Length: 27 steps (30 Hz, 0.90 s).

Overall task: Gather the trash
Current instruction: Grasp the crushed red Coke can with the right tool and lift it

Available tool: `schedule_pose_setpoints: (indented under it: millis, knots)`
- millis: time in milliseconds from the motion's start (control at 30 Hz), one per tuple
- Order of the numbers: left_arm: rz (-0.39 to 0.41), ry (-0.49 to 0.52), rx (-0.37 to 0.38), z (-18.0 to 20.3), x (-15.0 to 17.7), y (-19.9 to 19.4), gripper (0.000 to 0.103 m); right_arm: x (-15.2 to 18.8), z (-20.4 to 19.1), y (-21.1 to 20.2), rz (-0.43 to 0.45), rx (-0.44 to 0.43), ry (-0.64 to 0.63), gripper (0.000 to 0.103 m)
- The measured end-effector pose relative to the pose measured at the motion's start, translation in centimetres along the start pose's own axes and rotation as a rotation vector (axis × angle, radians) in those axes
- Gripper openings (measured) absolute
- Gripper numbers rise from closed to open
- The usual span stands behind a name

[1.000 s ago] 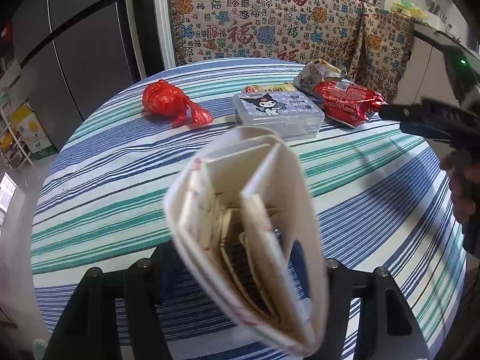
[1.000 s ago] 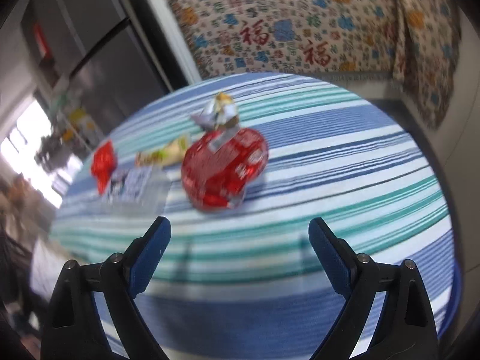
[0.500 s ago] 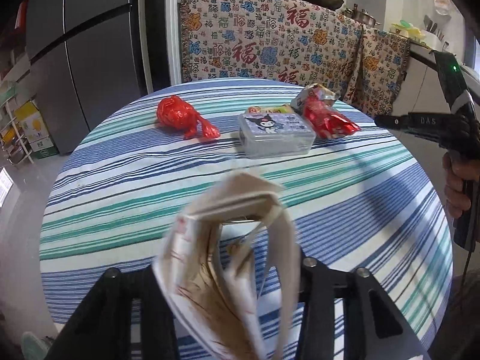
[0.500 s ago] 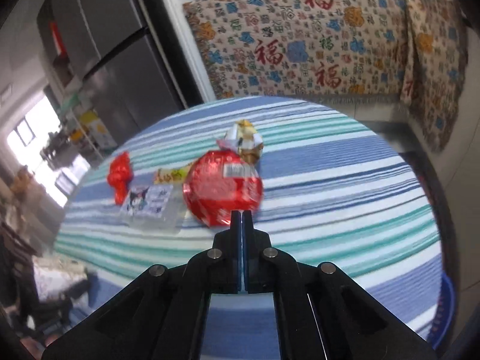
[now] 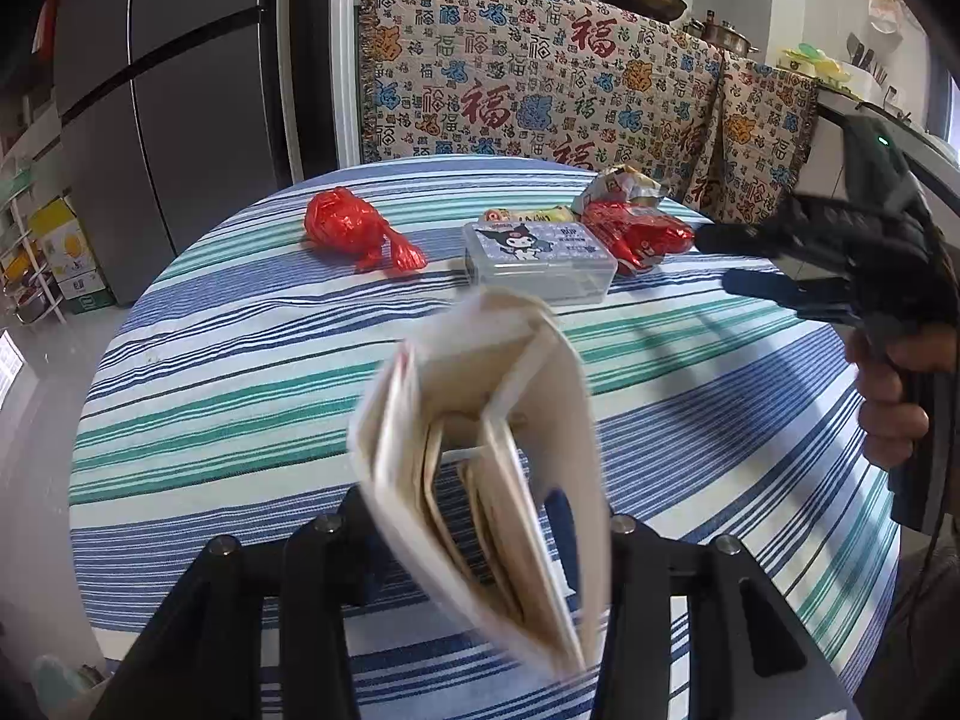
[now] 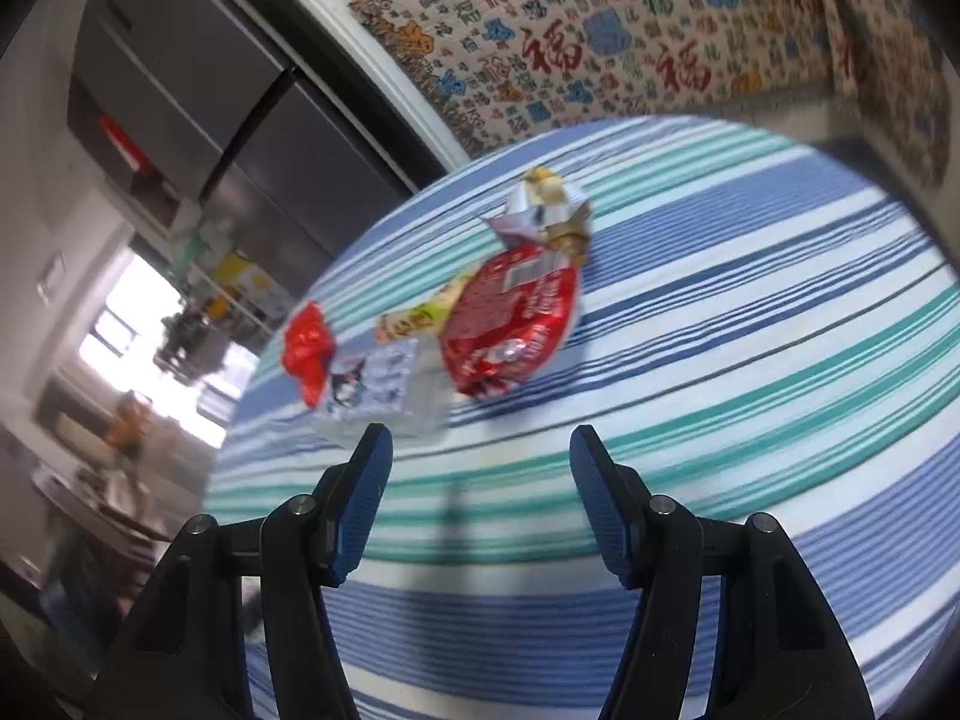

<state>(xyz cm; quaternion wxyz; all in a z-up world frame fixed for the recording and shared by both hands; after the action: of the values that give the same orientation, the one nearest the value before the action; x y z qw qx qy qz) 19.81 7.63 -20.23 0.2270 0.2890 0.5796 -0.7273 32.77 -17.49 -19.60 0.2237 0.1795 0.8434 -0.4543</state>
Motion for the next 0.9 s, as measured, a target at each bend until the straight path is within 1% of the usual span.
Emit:
schedule_pose_setpoints:
  millis: [100,133,167,200,233,267,300,333,433,567,667,767,800,833,867,900]
  knots:
    - [-0.009,0.007,0.005,-0.1,0.2,0.0,0.047,-0.9,-0.1,1.8,0.009,-0.019,0.081,0.064]
    - [-0.011,0.010,0.007,-0.1,0.3,0.0,0.047,-1.1,0.3,2.3,0.011,-0.029,0.115,0.057]
    - [-0.013,0.014,0.006,-0.1,0.3,0.0,0.047,-1.3,0.7,2.8,0.010,-0.044,0.157,0.043]
    - [-0.014,0.019,0.001,-0.1,0.3,0.0,0.047,-1.5,1.3,3.2,0.006,-0.053,0.192,0.032]
    - [-0.012,0.022,-0.001,-0.1,0.4,-0.1,0.047,-1.5,1.7,3.3,0.009,-0.065,0.207,0.027]
    - [-0.010,0.023,-0.002,-0.1,0.3,-0.2,0.047,-1.6,1.9,3.1,0.017,-0.059,0.207,0.019]
    - [-0.004,0.022,-0.002,-0.2,0.2,-0.3,0.047,-1.8,1.6,2.5,0.039,-0.024,0.175,0.011]
    - [0.004,0.020,-0.001,-0.2,0.2,-0.6,0.047,-2.0,1.2,1.8,0.053,0.004,0.135,0.005]
    - [0.023,0.010,0.012,-0.5,-0.2,-1.4,0.047,-2.1,-0.1,-0.1,0.077,0.063,0.002,0.004]
    - [0.029,0.007,0.017,-0.5,-0.2,-1.7,0.042,-0.8,-1.1,-2.2,0.060,0.143,-0.164,0.004]
    - [0.035,0.002,0.032,-0.3,-0.2,-1.8,0.037,0.4,-1.0,-3.4,0.026,0.183,-0.224,0.004]
    - [0.043,-0.004,0.044,-0.4,-0.2,-1.8,0.035,1.9,-0.1,-4.1,-0.032,0.189,-0.246,0.005]
    - [0.045,-0.006,0.046,-0.4,-0.2,-1.8,0.035,2.3,0.2,-4.2,-0.040,0.203,-0.259,0.007]
    - [0.047,-0.009,0.048,-0.4,-0.3,-1.9,0.035,2.7,0.6,-4.5,-0.035,0.219,-0.264,0.010]
    - [0.049,-0.014,0.051,-0.5,-0.3,-1.9,0.035,3.0,0.9,-4.7,-0.029,0.235,-0.271,0.018]
    - [0.049,-0.023,0.056,-0.5,-0.3,-1.9,0.035,3.1,1.2,-4.9,-0.024,0.234,-0.275,0.032]
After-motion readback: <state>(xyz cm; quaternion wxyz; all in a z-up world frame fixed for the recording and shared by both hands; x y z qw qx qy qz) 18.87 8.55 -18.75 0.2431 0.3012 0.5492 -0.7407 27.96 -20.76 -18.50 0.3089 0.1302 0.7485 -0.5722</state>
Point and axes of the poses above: each gripper's, at about its wrist camera, not at the fingertips, and y roughly the way its jaws point, z to its right, x to its underside, the point moved 2 cm from there along y, roughly the way its jaws point, and after that the axes turned 7 degrees about x, right-handed, at the moved point
